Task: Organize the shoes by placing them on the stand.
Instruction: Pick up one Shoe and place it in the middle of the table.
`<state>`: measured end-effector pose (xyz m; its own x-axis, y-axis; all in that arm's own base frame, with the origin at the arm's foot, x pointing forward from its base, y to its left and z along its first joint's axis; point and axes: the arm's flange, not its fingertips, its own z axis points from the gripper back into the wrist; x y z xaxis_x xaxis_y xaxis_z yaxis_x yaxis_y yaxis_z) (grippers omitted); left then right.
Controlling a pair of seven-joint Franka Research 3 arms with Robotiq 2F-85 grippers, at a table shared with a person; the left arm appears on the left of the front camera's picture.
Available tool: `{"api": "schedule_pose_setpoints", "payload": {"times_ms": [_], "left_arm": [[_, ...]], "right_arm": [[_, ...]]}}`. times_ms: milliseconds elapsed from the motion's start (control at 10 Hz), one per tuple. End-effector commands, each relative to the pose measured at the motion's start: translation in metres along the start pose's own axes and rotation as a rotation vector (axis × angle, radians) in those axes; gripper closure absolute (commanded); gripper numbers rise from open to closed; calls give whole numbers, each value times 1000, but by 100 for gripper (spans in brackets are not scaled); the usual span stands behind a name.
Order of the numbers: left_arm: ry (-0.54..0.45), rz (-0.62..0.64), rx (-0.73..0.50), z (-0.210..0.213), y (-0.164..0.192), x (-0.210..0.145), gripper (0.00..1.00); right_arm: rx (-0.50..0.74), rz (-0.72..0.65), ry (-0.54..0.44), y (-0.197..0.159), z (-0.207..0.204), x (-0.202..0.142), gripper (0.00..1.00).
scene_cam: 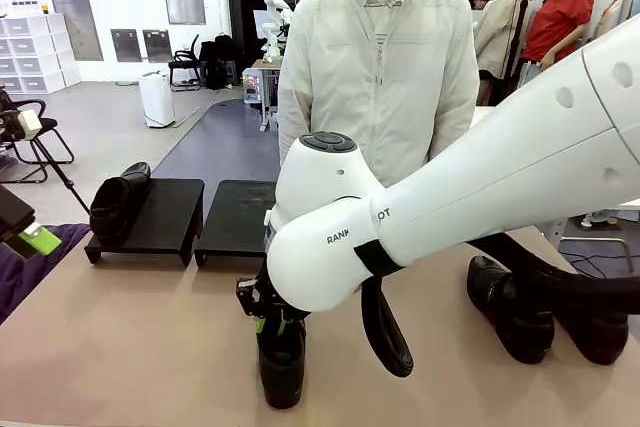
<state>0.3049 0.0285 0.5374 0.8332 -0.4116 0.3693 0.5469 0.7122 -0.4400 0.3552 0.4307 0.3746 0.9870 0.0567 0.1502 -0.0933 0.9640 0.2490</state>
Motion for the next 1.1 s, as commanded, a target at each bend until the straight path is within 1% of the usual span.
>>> {"api": "schedule_pose_setpoints", "payload": {"times_ms": [0, 100, 200, 300, 400, 500, 600, 700, 800, 900, 1000], "left_arm": [[-8, -14, -16, 1, 1, -1, 0], [-8, -14, -16, 1, 1, -1, 0], [-8, -14, -16, 1, 1, -1, 0], [-8, -14, -16, 1, 1, -1, 0], [-8, -14, -16, 1, 1, -1, 0], [-8, -14, -16, 1, 1, -1, 0], [-8, -14, -16, 1, 1, -1, 0], [-8, -14, -16, 1, 1, -1, 0], [-8, -14, -16, 1, 1, -1, 0], [-8, -14, -16, 1, 1, -1, 0], [-8, -14, -16, 1, 1, -1, 0]], "right_arm": [[-6, -30, -16, 2, 12, 2, 0], [28, -29, -19, -8, 28, 2, 0], [77, -31, -11, -27, 54, 3, 0], [98, -73, -42, -55, 83, 7, 0], [125, -114, -44, -95, 116, 13, 0], [105, -130, -14, -136, 146, 17, 0], [113, -145, 23, -181, 180, 25, 0], [154, -199, 29, -224, 210, 31, 0], [153, -240, 32, -264, 234, 36, 0], [191, -242, 147, -316, 253, 40, 0], [286, -317, 168, -360, 261, 39, 0]]}}
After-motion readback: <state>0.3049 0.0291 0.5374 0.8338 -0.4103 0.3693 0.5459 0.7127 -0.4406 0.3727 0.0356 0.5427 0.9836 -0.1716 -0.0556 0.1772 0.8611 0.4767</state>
